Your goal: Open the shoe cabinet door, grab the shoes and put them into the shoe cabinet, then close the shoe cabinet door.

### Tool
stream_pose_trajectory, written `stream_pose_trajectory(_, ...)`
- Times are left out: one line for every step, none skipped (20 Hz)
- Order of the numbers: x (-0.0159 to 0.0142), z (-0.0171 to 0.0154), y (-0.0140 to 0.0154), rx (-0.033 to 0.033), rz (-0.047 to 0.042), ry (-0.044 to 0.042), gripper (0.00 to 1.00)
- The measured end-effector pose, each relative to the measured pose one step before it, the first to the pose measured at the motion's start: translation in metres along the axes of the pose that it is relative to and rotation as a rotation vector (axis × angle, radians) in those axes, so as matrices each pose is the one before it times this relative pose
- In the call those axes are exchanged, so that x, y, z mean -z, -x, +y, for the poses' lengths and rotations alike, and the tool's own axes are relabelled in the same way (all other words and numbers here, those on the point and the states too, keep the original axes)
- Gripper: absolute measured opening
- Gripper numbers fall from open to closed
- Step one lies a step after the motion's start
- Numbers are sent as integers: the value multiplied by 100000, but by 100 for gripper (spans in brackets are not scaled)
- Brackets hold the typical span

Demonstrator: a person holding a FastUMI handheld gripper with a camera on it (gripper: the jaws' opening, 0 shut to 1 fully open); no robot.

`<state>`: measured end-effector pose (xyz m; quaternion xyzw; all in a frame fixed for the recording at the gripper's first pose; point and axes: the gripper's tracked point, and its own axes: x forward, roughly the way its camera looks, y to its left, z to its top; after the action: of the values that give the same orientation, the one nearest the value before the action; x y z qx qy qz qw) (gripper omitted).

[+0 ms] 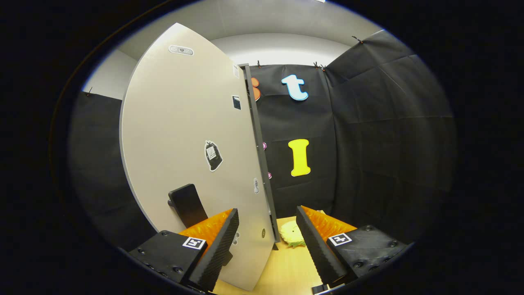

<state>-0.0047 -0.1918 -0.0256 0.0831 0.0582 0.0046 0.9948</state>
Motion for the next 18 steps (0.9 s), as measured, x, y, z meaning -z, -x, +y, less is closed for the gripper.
stream_pose_trajectory(207, 1159, -158, 662, -363, -78, 93)
stream_pose_trajectory(269, 1476, -284, 504, -383, -2, 93)
stream_pose_trajectory(211, 1219, -250, 347, -211, 89, 93)
stream_pose_trajectory(315, 1251, -345, 255, -225, -28, 93)
stream_pose_trajectory(238, 1067, -453, -115, -85, -135, 93)
stream_pose_trajectory(300, 1315, -484, -492, -67, -235, 93)
stream_pose_trajectory(167, 1480, -471, -818, -305, -51, 93)
stream_pose_trajectory(63, 1531, -469, -1020, -848, 128, 93)
stream_pose_trajectory(-47, 1667, -504, -1101, -972, 455, 93)
stream_pose_trajectory(-91, 1586, -361, -1083, -1094, 734, 95)
stream_pose_trajectory(-98, 1338, -433, -677, -1065, 947, 96)
stream_pose_trajectory(-178, 1097, -303, -578, -1018, 793, 96)
stream_pose_trajectory(-39, 1120, -237, -657, -668, 450, 96)
stream_pose_trajectory(90, 897, -320, -657, -203, 188, 96)
stream_pose_trajectory(35, 977, 177, -772, 22, 226, 96)
stream_pose_trajectory(135, 781, -240, -540, 202, 661, 96)
stream_pose_trajectory(163, 555, -247, -265, 489, 1030, 96)
stream_pose_trajectory(299, 508, -194, -204, 615, 1013, 96)
